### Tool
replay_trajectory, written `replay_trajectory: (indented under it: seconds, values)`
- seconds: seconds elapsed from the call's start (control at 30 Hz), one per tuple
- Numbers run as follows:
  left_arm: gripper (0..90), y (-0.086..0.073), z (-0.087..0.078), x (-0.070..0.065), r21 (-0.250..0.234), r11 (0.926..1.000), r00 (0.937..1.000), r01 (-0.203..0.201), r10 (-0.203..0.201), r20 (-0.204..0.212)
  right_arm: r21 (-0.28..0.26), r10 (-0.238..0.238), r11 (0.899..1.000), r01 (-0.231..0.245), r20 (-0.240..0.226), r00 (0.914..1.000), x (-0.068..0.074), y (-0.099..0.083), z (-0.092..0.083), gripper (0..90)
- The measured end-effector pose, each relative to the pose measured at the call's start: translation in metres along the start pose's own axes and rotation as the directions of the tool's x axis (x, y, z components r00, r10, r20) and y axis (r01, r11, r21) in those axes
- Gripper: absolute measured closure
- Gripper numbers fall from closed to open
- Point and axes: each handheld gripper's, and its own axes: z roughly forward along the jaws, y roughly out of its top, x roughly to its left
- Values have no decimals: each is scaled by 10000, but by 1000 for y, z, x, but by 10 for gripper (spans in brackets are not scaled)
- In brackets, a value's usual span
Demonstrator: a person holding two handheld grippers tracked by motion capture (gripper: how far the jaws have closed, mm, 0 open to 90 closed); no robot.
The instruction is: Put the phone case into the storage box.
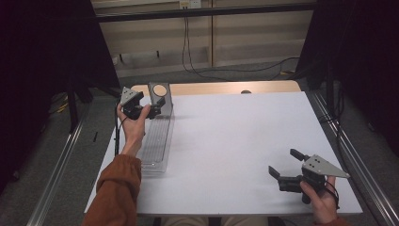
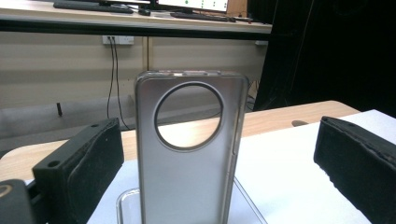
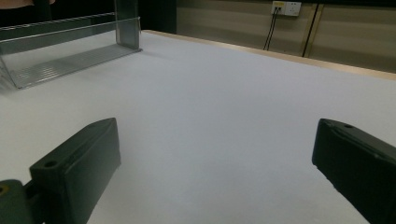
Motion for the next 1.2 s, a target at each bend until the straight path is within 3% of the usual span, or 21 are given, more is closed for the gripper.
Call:
replay_trajectory:
  seconds: [0.3, 0.37, 0.4, 0.97, 1.2]
  values:
    - [17, -2, -14, -2, -38, 10000, 9996, -64, 65, 274, -6, 19, 10000, -19, 29, 10000, 0, 0, 0, 6]
    - [17, -4, -17, -5, -207, 9998, 9993, -3, 11, 371, -2, 10, 10000, -10, 31, 10000, 0, 0, 1, 6]
    - [17, -5, -19, -5, -109, 9998, 9995, -146, 149, 289, -7, -5, 10000, 5, 12, 10000, 0, 0, 0, 6]
    - [26, -10, -43, -24, -235, 9997, 9950, 25, -1, 1002, 0, -17, 10000, 17, 56, 10000, 0, 0, 1, 6]
    - [26, -12, -54, -30, -181, 9998, 9945, -112, 130, 1043, 8, 50, 10000, -51, 97, 9999, -2, -3, 1, 6]
